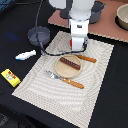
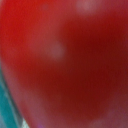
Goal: Interact with the objects in diverse but meaningful ways.
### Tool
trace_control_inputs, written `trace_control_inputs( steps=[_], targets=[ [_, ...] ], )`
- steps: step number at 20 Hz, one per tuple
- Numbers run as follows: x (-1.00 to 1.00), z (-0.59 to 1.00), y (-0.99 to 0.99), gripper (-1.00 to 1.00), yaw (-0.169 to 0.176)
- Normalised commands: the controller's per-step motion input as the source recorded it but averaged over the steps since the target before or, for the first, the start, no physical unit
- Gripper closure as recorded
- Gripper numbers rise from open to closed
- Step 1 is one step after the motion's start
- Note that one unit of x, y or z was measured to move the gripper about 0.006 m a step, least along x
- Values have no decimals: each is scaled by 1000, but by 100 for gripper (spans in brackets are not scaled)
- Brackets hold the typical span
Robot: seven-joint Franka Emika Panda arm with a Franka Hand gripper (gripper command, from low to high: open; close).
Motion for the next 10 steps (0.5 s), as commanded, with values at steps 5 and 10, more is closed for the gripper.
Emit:
trace_control_inputs(
  steps=[5,10],
  targets=[
    [6,1000,-283,100,-32],
    [50,601,-730,100,-37]
  ],
)
